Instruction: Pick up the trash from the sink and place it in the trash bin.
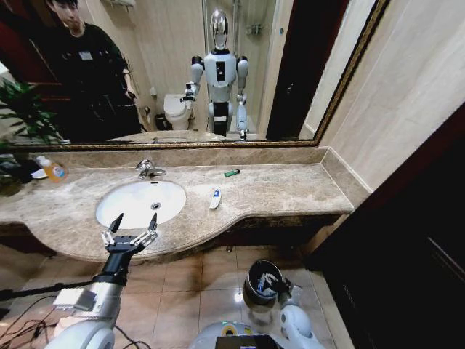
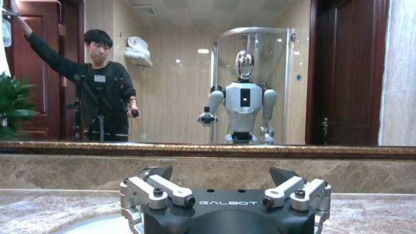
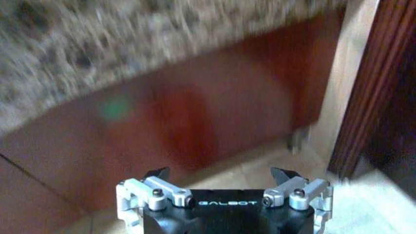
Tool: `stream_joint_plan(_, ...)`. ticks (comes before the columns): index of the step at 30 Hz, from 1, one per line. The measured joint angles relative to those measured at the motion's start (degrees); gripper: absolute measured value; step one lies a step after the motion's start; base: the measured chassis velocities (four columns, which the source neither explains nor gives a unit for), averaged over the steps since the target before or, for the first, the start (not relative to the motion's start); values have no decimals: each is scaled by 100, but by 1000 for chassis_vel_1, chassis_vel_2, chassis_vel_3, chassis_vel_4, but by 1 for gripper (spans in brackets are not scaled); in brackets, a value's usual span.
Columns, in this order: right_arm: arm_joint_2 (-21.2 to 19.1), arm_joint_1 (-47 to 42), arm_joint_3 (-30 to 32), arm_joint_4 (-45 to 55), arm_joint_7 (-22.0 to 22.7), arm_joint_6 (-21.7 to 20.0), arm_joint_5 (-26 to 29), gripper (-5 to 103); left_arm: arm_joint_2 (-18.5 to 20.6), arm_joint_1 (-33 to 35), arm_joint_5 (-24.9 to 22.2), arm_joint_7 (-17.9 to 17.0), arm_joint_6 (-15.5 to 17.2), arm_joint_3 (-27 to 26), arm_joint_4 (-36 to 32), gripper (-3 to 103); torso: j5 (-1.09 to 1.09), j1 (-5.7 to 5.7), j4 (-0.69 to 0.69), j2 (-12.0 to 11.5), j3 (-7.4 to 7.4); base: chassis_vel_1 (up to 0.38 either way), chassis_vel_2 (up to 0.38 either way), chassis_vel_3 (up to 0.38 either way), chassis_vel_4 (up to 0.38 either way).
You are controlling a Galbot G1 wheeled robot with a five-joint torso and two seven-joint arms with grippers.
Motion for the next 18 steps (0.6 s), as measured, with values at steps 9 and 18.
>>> stream_joint_plan(9, -299, -571, 76, 1137, -442, 65, -24, 100, 0, 0, 0, 0, 0, 0, 0, 100, -1, 0, 0, 0, 0, 0, 0, 0, 0)
stream_joint_plan(18, -638, -953, 106, 2890, -827, -154, -43, 100, 0, 0, 0, 0, 0, 0, 0, 100, -1, 0, 0, 0, 0, 0, 0, 0, 0)
